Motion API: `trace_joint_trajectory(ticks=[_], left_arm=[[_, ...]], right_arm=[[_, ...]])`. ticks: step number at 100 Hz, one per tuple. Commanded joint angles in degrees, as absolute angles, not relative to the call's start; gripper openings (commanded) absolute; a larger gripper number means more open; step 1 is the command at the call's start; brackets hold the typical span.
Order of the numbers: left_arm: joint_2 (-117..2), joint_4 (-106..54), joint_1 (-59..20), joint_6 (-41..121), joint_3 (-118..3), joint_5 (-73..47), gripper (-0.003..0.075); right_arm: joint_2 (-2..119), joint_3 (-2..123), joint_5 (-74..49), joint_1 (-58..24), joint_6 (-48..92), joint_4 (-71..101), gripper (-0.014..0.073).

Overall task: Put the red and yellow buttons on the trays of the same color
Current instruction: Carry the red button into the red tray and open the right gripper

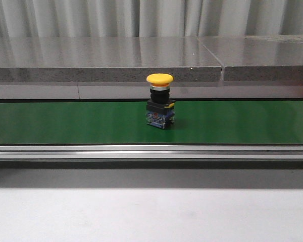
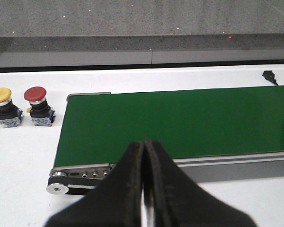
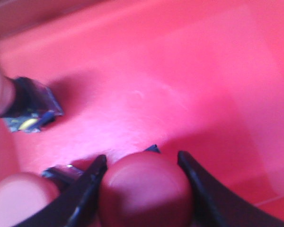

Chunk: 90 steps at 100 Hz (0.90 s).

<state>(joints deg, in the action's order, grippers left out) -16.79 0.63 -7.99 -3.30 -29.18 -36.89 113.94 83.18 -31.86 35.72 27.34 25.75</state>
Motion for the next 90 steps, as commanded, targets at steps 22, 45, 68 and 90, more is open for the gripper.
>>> trace_joint_trajectory(ticks=[22, 45, 68, 90], left_arm=[[-17.3, 0.0, -8.4, -3.4, -30.5, -32.9, -0.0019], [-17.3, 0.0, -8.4, -3.4, -30.5, -32.9, -0.0019], [-17.3, 0.0, -8.4, -3.4, -30.5, -32.9, -0.0019], [-17.3, 0.0, -8.4, -3.4, -30.5, -32.9, -0.0019]], right_arm=[[114.1, 85.2, -25.8, 36.0, 27.5, 27.2, 0.0217], [114.4, 85.2, -24.6, 36.0, 27.5, 27.2, 0.0336], [114.0, 85.2, -24.4, 36.0, 27.5, 27.3, 0.0636], [110.5, 86.6, -25.2, 36.0, 27.5, 28.9, 0.0637]])
